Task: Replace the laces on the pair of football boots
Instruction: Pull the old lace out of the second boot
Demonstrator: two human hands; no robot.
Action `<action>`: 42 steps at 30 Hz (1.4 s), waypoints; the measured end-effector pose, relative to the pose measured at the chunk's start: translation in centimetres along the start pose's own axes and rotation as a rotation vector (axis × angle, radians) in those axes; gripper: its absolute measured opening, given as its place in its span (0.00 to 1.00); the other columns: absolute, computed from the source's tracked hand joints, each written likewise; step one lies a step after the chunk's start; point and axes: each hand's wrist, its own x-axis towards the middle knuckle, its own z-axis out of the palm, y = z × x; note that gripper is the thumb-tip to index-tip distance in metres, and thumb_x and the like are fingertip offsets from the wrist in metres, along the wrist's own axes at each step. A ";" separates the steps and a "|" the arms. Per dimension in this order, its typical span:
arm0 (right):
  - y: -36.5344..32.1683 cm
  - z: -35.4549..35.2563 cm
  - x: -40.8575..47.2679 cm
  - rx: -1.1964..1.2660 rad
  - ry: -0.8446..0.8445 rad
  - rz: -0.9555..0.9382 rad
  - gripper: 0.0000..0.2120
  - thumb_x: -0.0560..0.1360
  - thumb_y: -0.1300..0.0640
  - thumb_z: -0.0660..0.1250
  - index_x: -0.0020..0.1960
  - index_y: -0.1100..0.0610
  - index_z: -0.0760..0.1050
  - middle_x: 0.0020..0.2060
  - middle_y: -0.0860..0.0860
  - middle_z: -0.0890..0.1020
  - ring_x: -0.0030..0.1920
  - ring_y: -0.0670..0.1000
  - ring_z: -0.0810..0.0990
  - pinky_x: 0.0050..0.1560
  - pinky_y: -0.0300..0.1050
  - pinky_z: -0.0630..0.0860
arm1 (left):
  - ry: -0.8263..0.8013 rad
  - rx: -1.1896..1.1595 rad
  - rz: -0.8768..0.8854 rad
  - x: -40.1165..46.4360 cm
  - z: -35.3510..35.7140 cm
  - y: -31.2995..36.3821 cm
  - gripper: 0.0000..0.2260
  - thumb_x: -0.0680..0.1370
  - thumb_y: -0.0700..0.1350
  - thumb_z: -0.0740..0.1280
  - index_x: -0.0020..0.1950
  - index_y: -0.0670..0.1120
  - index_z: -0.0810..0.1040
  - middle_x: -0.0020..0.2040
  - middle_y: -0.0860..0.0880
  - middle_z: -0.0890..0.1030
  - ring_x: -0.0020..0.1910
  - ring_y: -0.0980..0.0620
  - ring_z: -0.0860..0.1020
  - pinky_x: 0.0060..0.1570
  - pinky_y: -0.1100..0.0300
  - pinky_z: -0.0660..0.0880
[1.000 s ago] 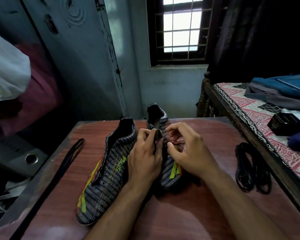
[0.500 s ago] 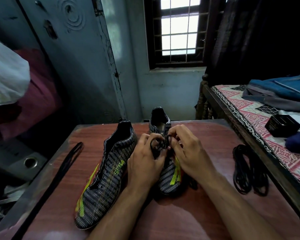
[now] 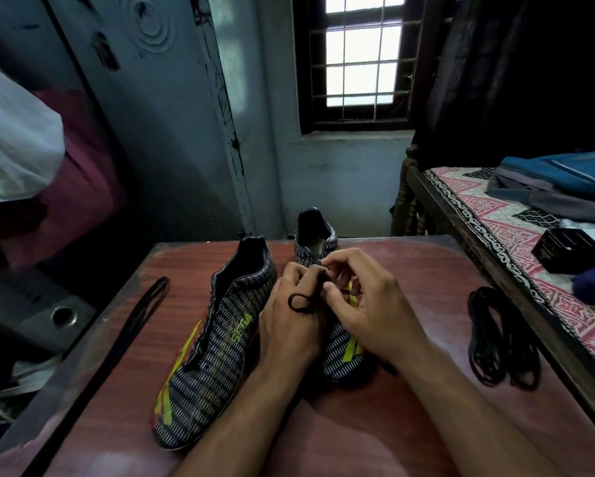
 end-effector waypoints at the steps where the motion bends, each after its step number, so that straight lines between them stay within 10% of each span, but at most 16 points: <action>1: 0.4 0.1 0.0 -0.019 -0.023 0.041 0.11 0.75 0.60 0.70 0.56 0.53 0.78 0.50 0.44 0.79 0.51 0.44 0.79 0.52 0.37 0.76 | 0.015 0.013 0.014 0.0 0.0 0.0 0.05 0.82 0.53 0.61 0.57 0.57 0.72 0.51 0.56 0.72 0.45 0.50 0.77 0.37 0.54 0.73; 13: 2.3 0.3 -0.4 -0.079 0.027 0.116 0.03 0.82 0.59 0.67 0.49 0.54 0.75 0.44 0.45 0.79 0.44 0.45 0.79 0.43 0.51 0.79 | 0.093 -0.088 0.030 0.0 0.0 0.4 0.11 0.78 0.57 0.71 0.58 0.60 0.74 0.54 0.61 0.69 0.52 0.59 0.78 0.42 0.54 0.81; 29: -0.8 -0.4 -0.1 0.123 0.306 -0.085 0.02 0.83 0.62 0.63 0.53 0.59 0.74 0.41 0.52 0.80 0.42 0.50 0.82 0.44 0.37 0.77 | 0.015 -0.103 0.000 0.4 0.6 -0.8 0.16 0.77 0.53 0.72 0.63 0.59 0.73 0.55 0.57 0.71 0.55 0.56 0.76 0.48 0.50 0.80; 37: -0.8 -0.4 -0.1 0.069 0.317 -0.111 0.04 0.81 0.62 0.68 0.54 0.61 0.79 0.43 0.49 0.83 0.42 0.44 0.84 0.44 0.34 0.77 | 0.098 -0.253 0.051 0.6 -0.1 -0.7 0.08 0.78 0.42 0.73 0.54 0.53 0.80 0.48 0.56 0.75 0.46 0.61 0.76 0.48 0.68 0.72; 42: -1.0 -0.7 0.2 0.136 0.270 -0.118 0.08 0.81 0.63 0.67 0.58 0.60 0.81 0.49 0.49 0.86 0.49 0.47 0.86 0.50 0.48 0.83 | 0.191 -0.497 -0.153 1.2 -2.1 -0.2 0.09 0.76 0.42 0.74 0.50 0.56 0.81 0.43 0.54 0.82 0.39 0.56 0.79 0.43 0.56 0.77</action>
